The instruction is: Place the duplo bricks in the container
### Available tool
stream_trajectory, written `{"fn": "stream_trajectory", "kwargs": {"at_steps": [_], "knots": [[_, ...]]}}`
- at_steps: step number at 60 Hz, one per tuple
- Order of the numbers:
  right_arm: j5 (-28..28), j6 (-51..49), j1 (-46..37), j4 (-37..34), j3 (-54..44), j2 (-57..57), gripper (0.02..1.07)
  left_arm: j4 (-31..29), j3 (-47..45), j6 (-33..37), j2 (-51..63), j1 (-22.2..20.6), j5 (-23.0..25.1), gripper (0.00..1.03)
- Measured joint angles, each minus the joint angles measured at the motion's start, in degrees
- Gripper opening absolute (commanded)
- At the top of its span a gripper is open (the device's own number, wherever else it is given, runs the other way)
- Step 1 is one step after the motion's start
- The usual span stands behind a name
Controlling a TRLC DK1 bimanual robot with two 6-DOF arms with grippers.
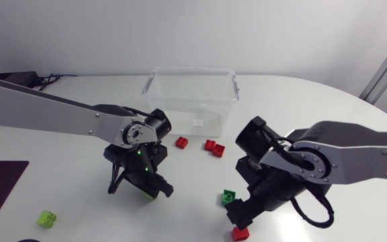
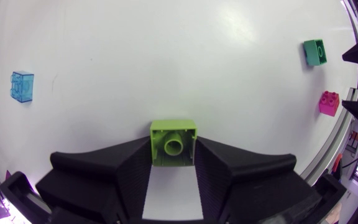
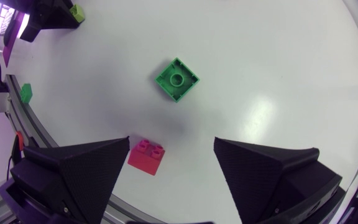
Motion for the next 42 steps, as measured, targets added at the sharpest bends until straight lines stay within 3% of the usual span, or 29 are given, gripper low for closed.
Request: {"fn": "stream_trajectory", "kwargs": {"at_steps": [16,42], "knots": [[0.00,-0.02,3.04,-0.26,0.00,1.25,0.96,-0.15,0.50,0.02,-3.76,0.85,-0.68,0.22],[0.22,-0.02,7.06,-0.66,0.00,5.25,0.94,-1.70,9.09,0.11,-10.43,5.38,-0.90,0.22]]}}
